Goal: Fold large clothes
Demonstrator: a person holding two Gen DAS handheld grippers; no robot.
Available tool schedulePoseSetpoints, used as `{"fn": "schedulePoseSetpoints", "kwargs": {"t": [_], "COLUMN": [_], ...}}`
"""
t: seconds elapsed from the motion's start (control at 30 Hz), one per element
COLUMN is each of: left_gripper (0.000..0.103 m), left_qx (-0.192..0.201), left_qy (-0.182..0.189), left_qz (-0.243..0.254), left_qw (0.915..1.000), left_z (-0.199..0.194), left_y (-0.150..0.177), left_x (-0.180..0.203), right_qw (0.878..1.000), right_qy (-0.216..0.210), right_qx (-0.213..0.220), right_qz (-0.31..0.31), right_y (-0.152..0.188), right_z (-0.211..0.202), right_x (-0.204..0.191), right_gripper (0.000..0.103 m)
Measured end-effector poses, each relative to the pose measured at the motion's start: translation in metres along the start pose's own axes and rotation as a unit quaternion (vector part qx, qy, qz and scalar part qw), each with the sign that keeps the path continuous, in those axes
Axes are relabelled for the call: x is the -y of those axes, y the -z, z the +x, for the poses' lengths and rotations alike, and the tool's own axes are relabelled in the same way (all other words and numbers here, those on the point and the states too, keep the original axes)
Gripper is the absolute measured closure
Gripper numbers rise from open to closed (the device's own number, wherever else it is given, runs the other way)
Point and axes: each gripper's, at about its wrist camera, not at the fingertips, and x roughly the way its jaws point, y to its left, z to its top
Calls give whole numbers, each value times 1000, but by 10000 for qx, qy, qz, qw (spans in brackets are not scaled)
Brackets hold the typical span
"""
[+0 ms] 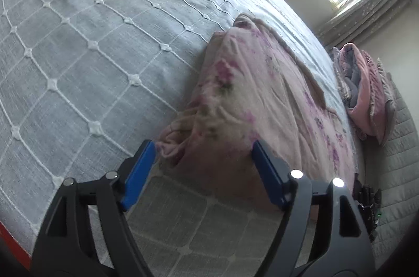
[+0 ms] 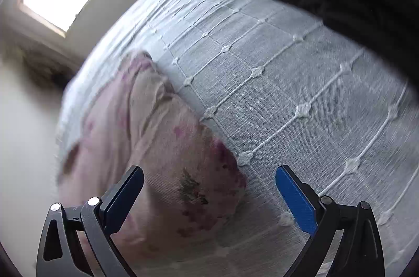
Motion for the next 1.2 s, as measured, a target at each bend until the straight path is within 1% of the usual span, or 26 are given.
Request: {"fn": "schedulePoseSetpoints", "kwargs": {"t": [0.07,0.1,0.17,0.27,0.3,0.33,0.43,0.57,0.63,0.73,0.8,0.87,0.93,1.0,1.03,1.07,1.1,1.17,1.2], "left_gripper": [24,24,23,19,15,13,11,9,8,8,8,15,31,41,42,42,42,38,36], "left_qx": [-183,-346,-484,-394,-382,-392,-444,-380,-308,-196,-100,-14,165,359,430,475,500,487,453], "left_qy": [164,301,560,705,717,739,845,970,896,766,720,624,504,320,226,159,133,168,214], "left_qz": [-139,-251,-414,-457,-460,-470,-616,-903,-884,-856,-890,-879,-776,-488,-354,-291,-285,-459,-589], "left_qw": [9996,9986,9964,9957,9956,9954,9935,9904,9916,9932,9934,9942,9956,9977,9982,9983,9983,9976,9970], "left_z": [6,12,19,25,27,29,37,45,47,48,48,48,46,39,36,36,36,39,42], "left_y": [3,5,10,12,12,12,11,9,8,7,6,5,3,1,0,-1,-3,-6,-6], "left_x": [-7,-10,-13,-9,-8,-6,-6,-9,-6,0,4,6,13,26,32,36,38,34,30], "right_qw": [9971,9955,9919,9888,9883,9893,9900,9877,9884,9927,9954,9970,9976,9976,9978,9981,9981,9979,9980], "right_qy": [-557,-669,-845,-1074,-1101,-1019,-973,-1116,-1100,-887,-721,-592,-552,-577,-586,-590,-602,-617,-598], "right_qx": [-306,-451,-700,-863,-911,-932,-897,-773,-672,-509,-412,-322,-245,-207,-164,-65,38,197,200], "right_qz": [407,505,639,572,534,475,479,772,803,641,477,367,341,315,279,185,127,24,11], "right_y": [-2,-1,2,8,11,15,19,21,22,22,21,22,24,25,25,26,27,29,29], "right_z": [6,10,20,28,30,33,34,35,34,38,42,44,44,41,38,33,27,21,21], "right_x": [15,19,21,12,7,4,1,8,9,5,-3,-8,-11,-15,-16,-19,-25,-30,-31], "right_gripper": [2,2,2,2,2,2,2,1,1,2,7,11,20,33,36,43,46,47,47]}}
